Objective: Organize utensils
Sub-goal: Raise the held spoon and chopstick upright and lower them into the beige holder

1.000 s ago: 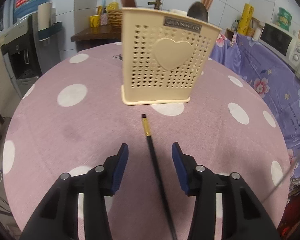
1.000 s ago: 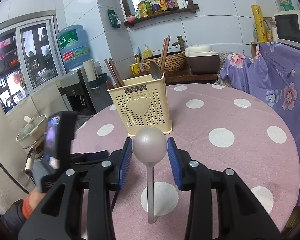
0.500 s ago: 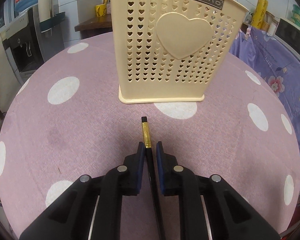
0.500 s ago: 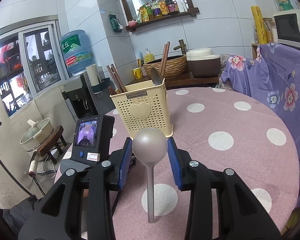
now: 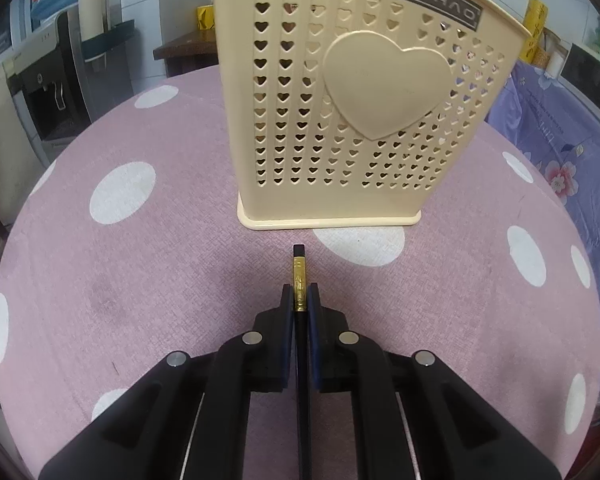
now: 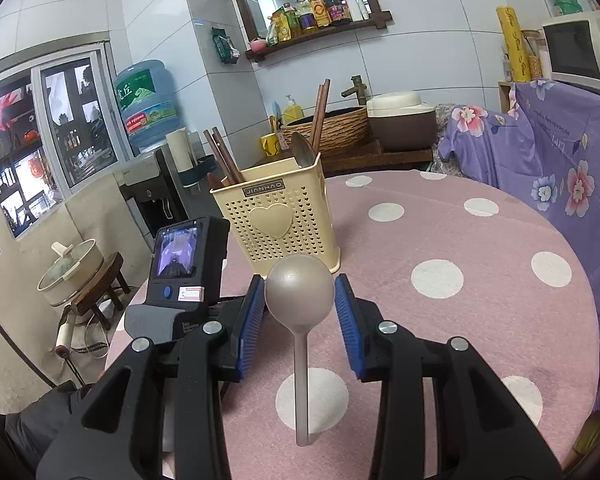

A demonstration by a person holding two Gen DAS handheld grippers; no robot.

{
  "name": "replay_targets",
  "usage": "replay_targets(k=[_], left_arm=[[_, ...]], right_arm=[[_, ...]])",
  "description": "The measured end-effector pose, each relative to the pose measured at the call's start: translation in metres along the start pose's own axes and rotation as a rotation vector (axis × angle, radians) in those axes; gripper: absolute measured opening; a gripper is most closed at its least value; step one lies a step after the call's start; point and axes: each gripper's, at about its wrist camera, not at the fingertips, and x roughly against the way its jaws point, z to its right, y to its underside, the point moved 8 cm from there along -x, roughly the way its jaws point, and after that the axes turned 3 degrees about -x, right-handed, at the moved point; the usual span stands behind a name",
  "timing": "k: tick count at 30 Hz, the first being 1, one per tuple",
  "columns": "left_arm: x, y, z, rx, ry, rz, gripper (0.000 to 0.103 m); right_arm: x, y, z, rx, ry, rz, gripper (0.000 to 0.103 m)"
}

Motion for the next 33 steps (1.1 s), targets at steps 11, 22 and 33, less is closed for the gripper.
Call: replay_targets(k=[11, 22, 33], left_arm=[[0.122, -0.009, -0.016, 0.040, 0.104, 0.273, 0.008], [0.194, 0.013, -0.042, 0.085, 0.139, 0.413, 0.008], [0.223, -0.002, -0.048, 0.096, 0.177, 0.499, 0.008]], right_arm=[[-0.002, 0.000, 0.001, -0.013, -0.004, -0.005, 0.037], [-0.004, 0.002, -0.006, -0.004, -0.005, -0.014, 0.037], [-0.001, -0.015, -0.015, 0.003, -0.039, -0.009, 0.037]])
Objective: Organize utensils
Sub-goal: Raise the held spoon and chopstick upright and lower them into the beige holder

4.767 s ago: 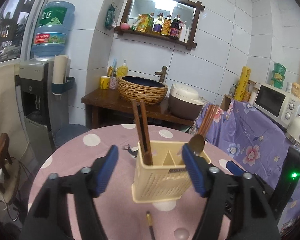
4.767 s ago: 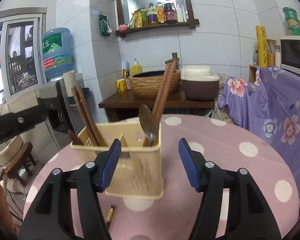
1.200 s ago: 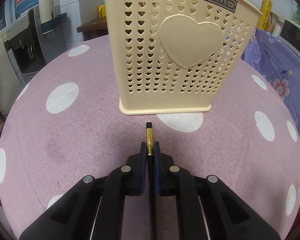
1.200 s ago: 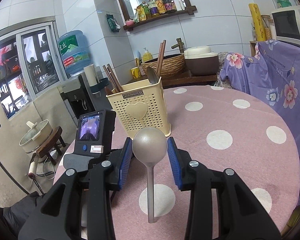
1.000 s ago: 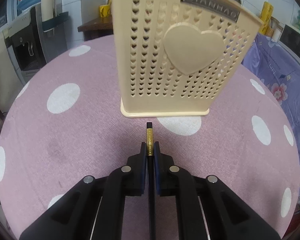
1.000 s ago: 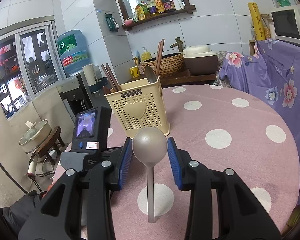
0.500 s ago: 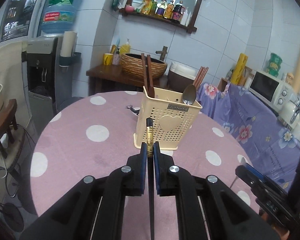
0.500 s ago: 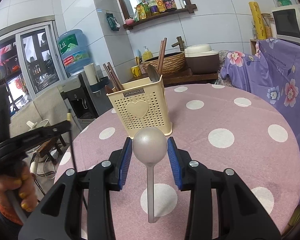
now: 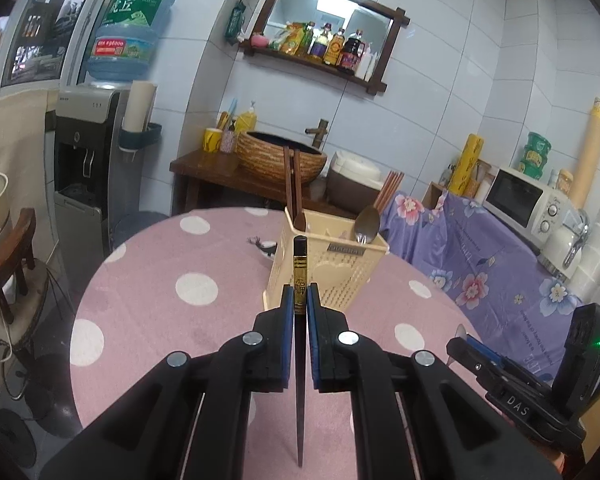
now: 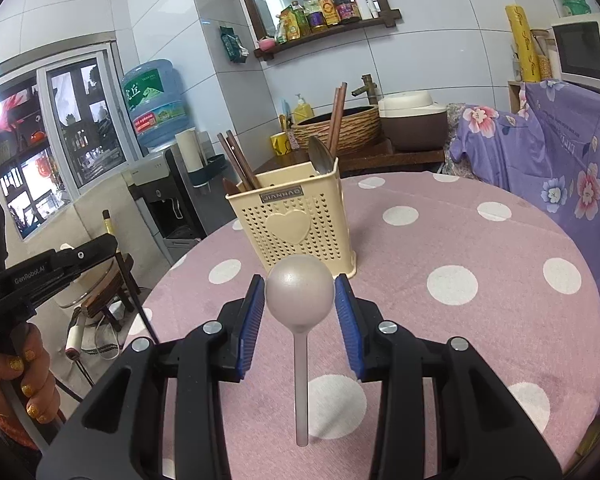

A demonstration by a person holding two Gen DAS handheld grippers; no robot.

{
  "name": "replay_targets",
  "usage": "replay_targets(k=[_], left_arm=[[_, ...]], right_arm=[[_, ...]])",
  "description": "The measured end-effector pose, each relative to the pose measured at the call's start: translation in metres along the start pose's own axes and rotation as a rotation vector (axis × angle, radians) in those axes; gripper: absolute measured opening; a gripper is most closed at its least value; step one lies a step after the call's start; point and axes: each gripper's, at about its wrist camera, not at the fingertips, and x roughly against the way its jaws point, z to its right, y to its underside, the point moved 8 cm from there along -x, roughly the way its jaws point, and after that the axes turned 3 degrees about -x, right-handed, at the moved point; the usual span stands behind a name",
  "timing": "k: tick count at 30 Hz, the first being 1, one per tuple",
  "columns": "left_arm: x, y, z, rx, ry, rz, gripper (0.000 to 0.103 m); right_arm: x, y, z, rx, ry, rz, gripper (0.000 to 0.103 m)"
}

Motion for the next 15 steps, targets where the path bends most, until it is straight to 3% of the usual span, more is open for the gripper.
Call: replay_targets(k=[8, 15], left_arm=[[-0.016, -0.049, 0.010, -0.008, 0.034, 0.045, 0.008], [-0.020, -0.134, 0.033, -0.014, 0.098, 0.103, 0.008]], right_arm=[[-0.007, -0.048, -0.018, 0.051, -0.019, 0.043, 0.037], [-0.013, -0.144, -0.041, 0.083, -0.037, 0.150, 0.037]])
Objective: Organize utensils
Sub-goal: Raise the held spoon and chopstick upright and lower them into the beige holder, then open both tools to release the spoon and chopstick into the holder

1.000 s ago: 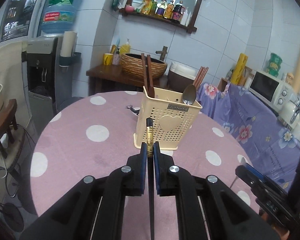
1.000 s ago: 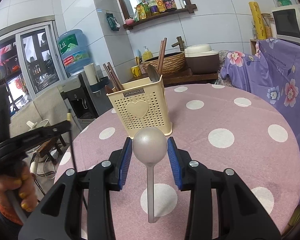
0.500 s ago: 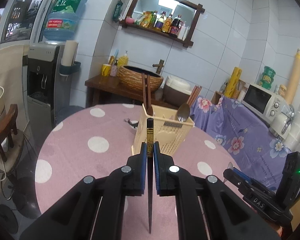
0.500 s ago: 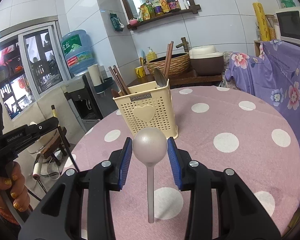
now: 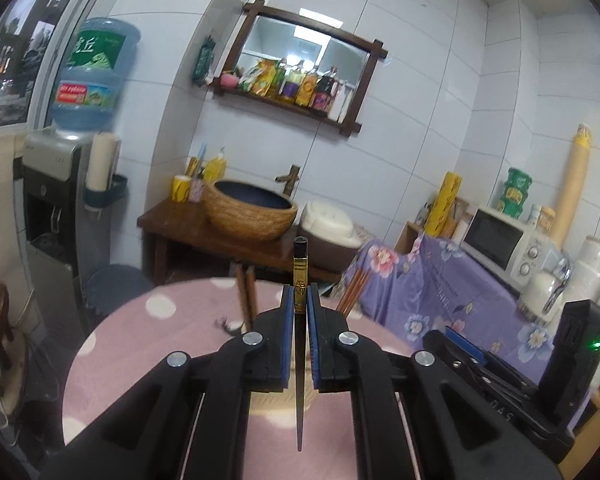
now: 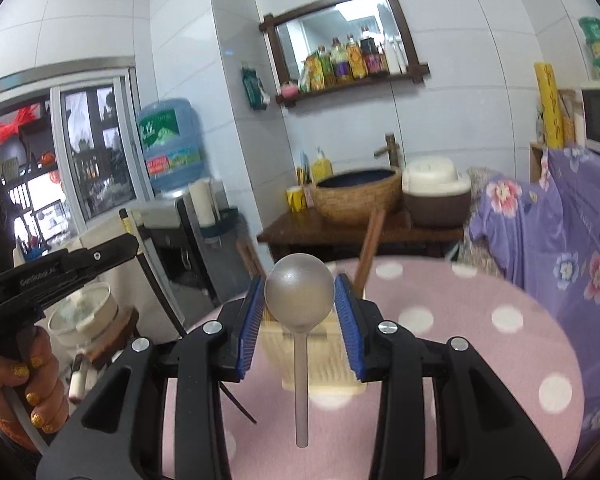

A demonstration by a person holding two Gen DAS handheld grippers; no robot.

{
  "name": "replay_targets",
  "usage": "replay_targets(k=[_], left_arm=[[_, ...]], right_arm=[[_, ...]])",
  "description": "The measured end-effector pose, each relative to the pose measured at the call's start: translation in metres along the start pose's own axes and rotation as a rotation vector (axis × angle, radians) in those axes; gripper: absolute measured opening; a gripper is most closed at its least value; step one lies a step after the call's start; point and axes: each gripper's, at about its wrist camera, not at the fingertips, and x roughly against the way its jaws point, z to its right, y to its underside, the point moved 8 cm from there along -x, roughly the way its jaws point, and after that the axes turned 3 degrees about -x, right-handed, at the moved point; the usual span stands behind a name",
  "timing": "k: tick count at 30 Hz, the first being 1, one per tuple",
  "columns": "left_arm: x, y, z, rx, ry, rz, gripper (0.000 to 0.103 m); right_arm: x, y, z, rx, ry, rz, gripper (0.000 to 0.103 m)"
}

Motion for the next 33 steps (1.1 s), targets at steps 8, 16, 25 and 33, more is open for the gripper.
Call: replay_targets(k=[8, 16, 25, 33], left_arm=[[-0.043, -0.071, 0.002, -0.032, -0.118, 0.113, 0.008], [-0.100, -0.002, -0.026, -0.022, -0.176, 0.018, 0.008], [-0.125, 0.061, -0.042, 0.003, -0.179, -0.090, 0.008], [-0.120, 0.067, -0.042, -0.013, -0.185, -0.088, 0.008]], right_arm=[[-0.056, -0.081, -0.013, 0.074, 0.095, 0.126, 0.037], [-0.118, -0.015, 0.012, 0.071, 0.188, 0.080, 0.037], [-0.131, 0.046, 0.028, 0.111, 0.241, 0.011, 0.037], [-0.131, 0.062, 0.036, 0.104, 0.252, -0.005, 0.042]])
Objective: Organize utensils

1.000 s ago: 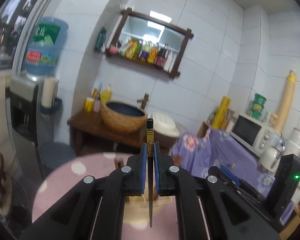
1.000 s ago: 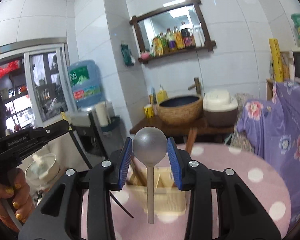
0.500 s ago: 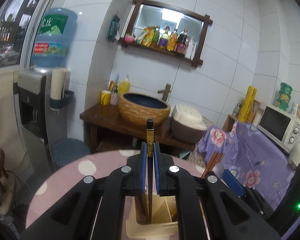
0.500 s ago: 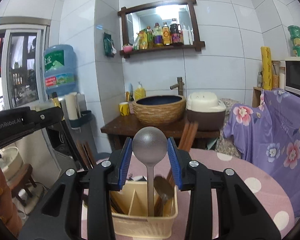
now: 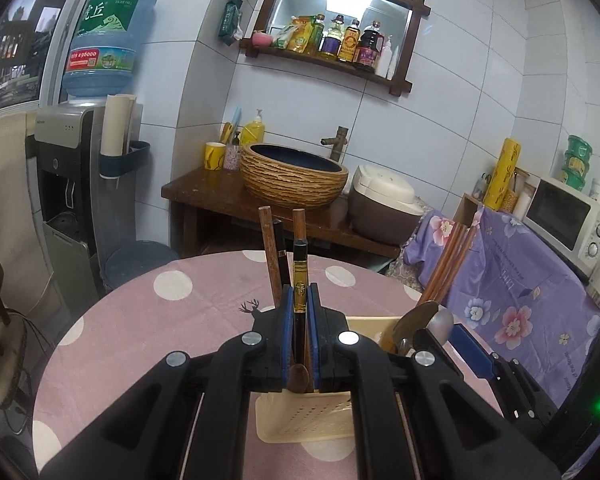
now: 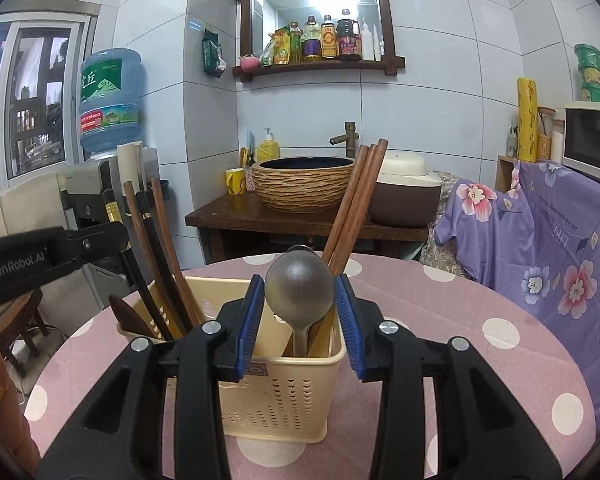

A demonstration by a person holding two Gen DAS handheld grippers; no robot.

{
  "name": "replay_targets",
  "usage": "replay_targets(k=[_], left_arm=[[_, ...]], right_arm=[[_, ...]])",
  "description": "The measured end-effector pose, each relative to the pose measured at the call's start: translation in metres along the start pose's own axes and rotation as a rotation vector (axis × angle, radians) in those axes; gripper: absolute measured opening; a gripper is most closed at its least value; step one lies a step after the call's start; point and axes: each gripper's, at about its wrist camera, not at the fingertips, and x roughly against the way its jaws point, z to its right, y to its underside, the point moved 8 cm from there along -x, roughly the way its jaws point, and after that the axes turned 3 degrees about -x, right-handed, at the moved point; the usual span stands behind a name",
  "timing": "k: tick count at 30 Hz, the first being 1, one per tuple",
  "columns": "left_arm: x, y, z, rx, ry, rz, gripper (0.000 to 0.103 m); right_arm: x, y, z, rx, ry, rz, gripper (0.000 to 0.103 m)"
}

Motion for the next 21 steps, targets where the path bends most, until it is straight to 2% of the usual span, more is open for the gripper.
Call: replay_targets(k=[1, 3, 4, 5, 7, 8, 10, 12, 14, 16, 19, 21], left_arm=[[0.005, -0.001, -0.001, -0.004, -0.004, 0.014, 0.009], [0.022, 0.000, -0.003, -0.026, -0.007, 0.046, 0.016], [0.033, 0.002, -0.003, -0.039, -0.006, 0.063, 0.033], [0.042, 0.005, -0.004, -0.051, -0.008, 0.077, 0.058], [0.066, 0.016, -0.009, -0.082, -0.008, 0.112, 0.082], [0.078, 0.023, -0.012, -0.098, -0.010, 0.122, 0.088], [0.095, 0.039, -0.019, -0.127, -0.018, 0.131, 0.096], [0.115, 0.059, -0.026, -0.165, -0.042, 0.133, 0.098], [0.134, 0.078, -0.034, -0.163, -0.065, 0.132, 0.098], [0.153, 0.094, -0.042, -0.131, -0.071, 0.139, 0.098], [0.186, 0.123, -0.051, -0.093, -0.119, 0.176, 0.098], [0.201, 0.138, -0.050, -0.081, -0.133, 0.191, 0.098]], right_arm=[[0.003, 0.000, 0.001, -0.005, -0.004, 0.002, 0.044], [0.015, 0.000, 0.003, -0.018, -0.009, 0.011, 0.055], [0.025, 0.001, 0.005, -0.021, -0.008, 0.016, 0.056], [0.035, 0.003, 0.007, -0.021, -0.008, 0.021, 0.057], [0.060, 0.011, 0.008, -0.010, -0.011, 0.027, 0.066], [0.075, 0.017, 0.009, -0.004, -0.022, 0.021, 0.072], [0.104, 0.028, 0.010, -0.002, -0.044, 0.022, 0.075], [0.136, 0.041, 0.009, 0.011, -0.065, 0.043, 0.087], [0.164, 0.056, 0.008, 0.035, -0.053, 0.064, 0.092], [0.187, 0.075, 0.004, 0.062, -0.051, 0.071, 0.094], [0.211, 0.107, 0.002, 0.058, -0.043, 0.058, 0.096], [0.224, 0.125, 0.004, 0.046, -0.014, 0.056, 0.096]])
